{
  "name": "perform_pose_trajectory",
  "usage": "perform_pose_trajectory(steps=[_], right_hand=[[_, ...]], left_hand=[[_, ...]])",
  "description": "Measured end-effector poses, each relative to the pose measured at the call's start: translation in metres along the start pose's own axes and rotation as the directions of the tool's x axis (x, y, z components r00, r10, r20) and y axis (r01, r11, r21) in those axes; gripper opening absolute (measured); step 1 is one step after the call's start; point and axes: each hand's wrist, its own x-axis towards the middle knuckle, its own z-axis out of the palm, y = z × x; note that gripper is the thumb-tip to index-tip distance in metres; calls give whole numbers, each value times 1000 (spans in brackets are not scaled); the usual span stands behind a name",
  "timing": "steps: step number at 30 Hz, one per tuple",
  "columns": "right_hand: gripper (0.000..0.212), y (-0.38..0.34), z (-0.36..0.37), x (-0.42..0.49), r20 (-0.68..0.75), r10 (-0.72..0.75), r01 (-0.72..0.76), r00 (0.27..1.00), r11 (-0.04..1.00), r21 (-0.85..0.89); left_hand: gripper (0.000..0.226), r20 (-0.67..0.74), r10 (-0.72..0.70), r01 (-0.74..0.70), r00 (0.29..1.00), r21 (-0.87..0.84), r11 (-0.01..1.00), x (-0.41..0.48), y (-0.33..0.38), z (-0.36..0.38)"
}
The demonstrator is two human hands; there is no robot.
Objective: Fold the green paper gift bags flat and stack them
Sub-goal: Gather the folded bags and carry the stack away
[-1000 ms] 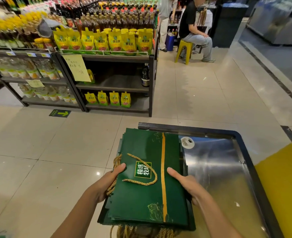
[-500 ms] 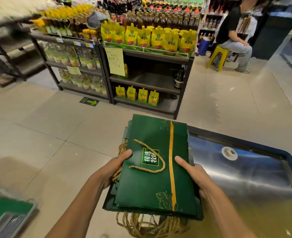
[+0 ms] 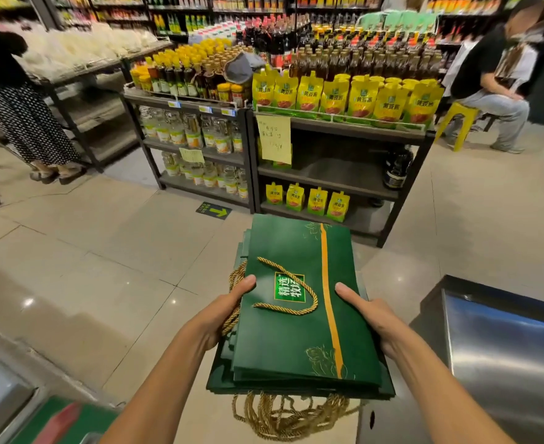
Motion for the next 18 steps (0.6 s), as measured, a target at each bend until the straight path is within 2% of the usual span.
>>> perform_pose_trajectory(steps=[7, 11, 15, 18], right_hand=[[66, -49, -28, 83, -61, -9, 15, 998, 994, 104], [78, -85, -77, 144, -145, -17, 41, 989, 986, 161], [81, -125, -134, 197, -199, -29, 71, 980, 975, 209], [77, -155, -169, 225, -252, -26, 89, 967, 966, 243]], left_hand=[[71, 60, -6, 2, 998, 75, 997, 113, 69, 7], [73, 104, 3, -15, 995, 114, 993, 192, 125, 43], [70, 179, 6, -36, 984, 168, 985, 271, 187, 90], [86, 235, -6, -40, 972, 192, 981, 324, 226, 122]])
